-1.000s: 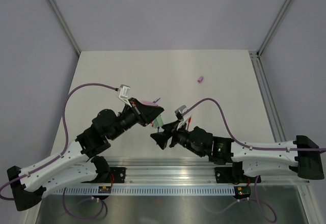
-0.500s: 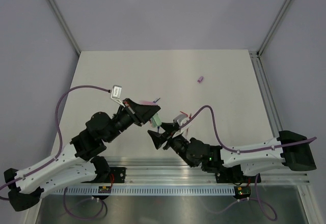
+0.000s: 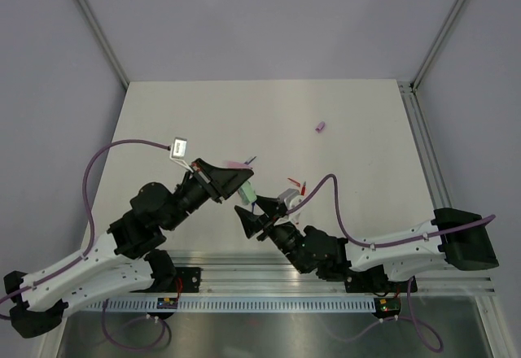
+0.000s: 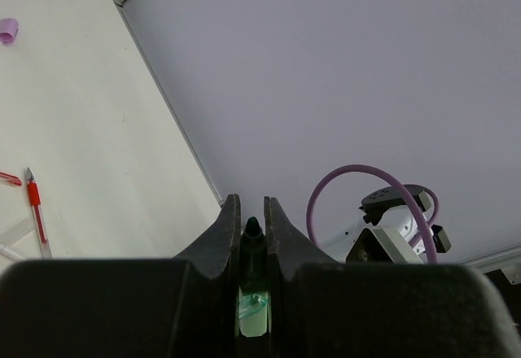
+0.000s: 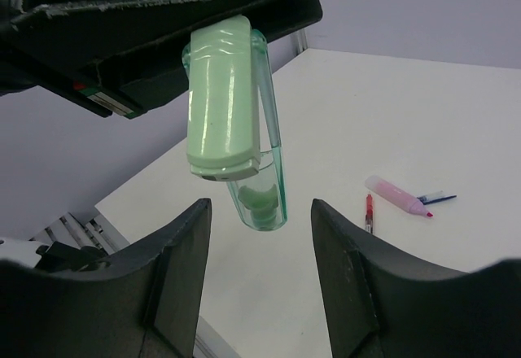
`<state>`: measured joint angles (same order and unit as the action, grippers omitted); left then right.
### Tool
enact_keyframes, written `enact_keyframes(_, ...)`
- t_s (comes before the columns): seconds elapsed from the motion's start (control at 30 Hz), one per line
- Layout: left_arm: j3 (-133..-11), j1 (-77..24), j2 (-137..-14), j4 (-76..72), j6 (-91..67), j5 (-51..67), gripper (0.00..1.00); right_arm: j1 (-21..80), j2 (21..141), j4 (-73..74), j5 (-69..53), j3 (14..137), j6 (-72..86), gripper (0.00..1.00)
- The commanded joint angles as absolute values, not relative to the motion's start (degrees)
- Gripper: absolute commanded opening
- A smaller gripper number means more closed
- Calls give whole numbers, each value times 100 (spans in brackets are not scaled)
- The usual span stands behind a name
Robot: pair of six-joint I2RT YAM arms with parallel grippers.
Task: Insert the pens into the pen caps
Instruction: Insert the pen into the pen cap.
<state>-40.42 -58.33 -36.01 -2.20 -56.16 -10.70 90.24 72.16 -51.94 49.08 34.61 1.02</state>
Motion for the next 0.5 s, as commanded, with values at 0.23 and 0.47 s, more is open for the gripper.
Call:
enact_keyframes(0.23, -4104, -5976, -3481, -413, -5783, -1353, 0, 9193, 7233, -6213, 5273, 3577, -421, 49)
enact_keyframes(0.47, -4069, -6003, -3367, -299, -5731, -1511, 0, 9351, 7251, -6118, 5370, 3595, -510, 29)
